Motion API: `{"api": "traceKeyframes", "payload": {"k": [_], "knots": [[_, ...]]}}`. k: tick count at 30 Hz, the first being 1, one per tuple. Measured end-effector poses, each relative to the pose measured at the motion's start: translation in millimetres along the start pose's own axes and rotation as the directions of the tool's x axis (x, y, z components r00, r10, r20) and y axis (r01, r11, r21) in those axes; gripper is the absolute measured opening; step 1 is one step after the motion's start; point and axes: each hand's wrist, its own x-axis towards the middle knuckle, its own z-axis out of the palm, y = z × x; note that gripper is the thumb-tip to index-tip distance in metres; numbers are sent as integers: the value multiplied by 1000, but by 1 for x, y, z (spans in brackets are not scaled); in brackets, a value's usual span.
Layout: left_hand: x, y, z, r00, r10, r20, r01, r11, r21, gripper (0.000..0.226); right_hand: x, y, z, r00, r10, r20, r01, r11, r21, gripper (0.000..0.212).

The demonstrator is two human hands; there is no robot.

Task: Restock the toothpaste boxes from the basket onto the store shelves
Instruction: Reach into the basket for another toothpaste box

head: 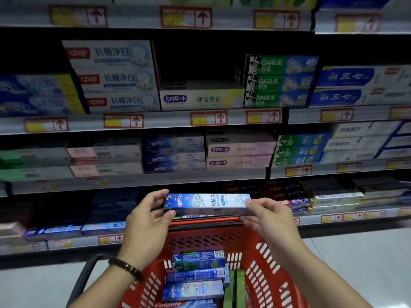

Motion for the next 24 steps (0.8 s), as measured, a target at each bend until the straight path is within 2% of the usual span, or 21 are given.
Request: {"api": "traceKeyframes", "payload": {"k": [6, 12, 17, 24], "knots": [[9, 1, 1, 995, -83, -61, 76, 990, -121, 37, 1, -4, 12, 985, -154, -71, 145, 982, -121, 21], [13, 7, -2, 989, -135, -56, 119, 968, -221, 25, 1, -10, 17, 985, -167, -47, 162, 983, -85, 8], [15, 7, 0, 982, -176, -72, 144, 935, -324, 21, 2, -11, 17, 986, -165, -37, 163, 986, -44, 14], [12, 8, -2, 985, -167, -41, 146, 938, -315, 36, 4, -11, 17, 979, -195, -55, 194, 981, -26, 10]]}}
